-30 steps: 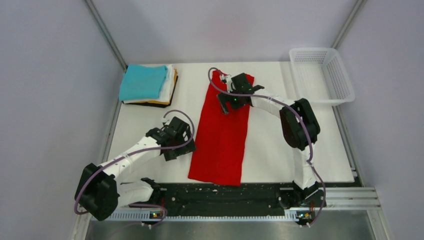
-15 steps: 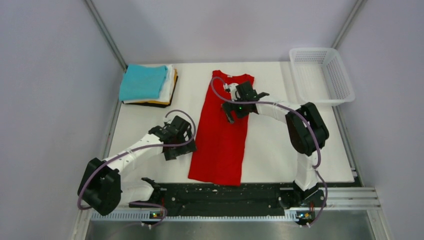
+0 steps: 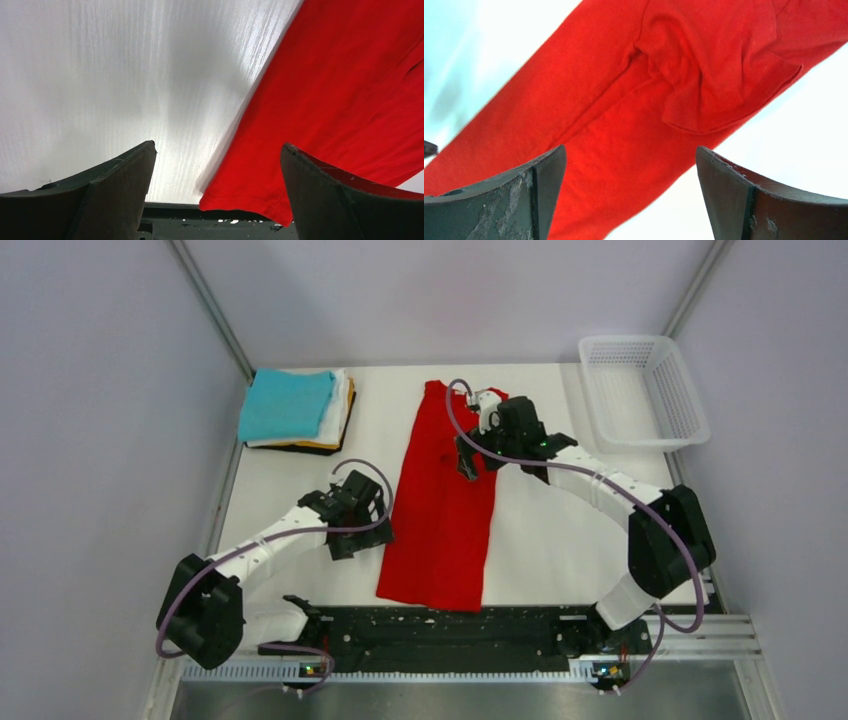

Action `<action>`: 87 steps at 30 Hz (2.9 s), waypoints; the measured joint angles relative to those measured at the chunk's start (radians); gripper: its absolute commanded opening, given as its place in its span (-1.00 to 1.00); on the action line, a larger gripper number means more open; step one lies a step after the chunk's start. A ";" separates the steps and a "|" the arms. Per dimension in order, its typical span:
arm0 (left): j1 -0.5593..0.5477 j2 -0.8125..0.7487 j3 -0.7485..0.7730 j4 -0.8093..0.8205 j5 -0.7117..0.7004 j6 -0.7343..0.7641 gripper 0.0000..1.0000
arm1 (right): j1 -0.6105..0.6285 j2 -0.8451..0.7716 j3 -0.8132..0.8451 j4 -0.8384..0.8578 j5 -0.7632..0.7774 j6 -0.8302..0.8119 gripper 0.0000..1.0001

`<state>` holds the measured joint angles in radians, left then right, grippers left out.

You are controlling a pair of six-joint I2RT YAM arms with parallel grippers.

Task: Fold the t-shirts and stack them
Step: Rotate the tshirt 75 degrees, then grab the bottom of the folded rectangular tshirt with both arms

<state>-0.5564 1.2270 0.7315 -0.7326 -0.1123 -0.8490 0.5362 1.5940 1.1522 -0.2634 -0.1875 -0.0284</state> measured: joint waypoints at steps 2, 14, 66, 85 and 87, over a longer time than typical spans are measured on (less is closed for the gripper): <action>0.001 0.005 0.000 -0.001 0.011 0.002 0.98 | 0.000 0.001 -0.002 0.039 -0.018 0.028 0.98; 0.001 0.014 -0.015 0.001 0.060 -0.003 0.98 | 0.000 0.371 0.214 0.113 -0.092 0.071 0.97; -0.191 -0.204 -0.329 0.176 0.328 -0.170 -0.54 | 0.917 -0.153 -0.360 -0.309 0.414 0.446 0.07; -0.195 -0.270 -0.315 0.130 0.280 -0.201 -1.00 | 0.925 -0.158 -0.349 -0.299 0.494 0.504 -0.72; -0.195 -0.291 -0.299 0.122 0.280 -0.200 -1.00 | 0.914 -0.195 -0.346 -0.303 0.471 0.504 -0.72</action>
<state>-0.7517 0.9360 0.4324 -0.6106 0.1677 -1.0492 1.4502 1.3987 0.8066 -0.5663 0.2832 0.4751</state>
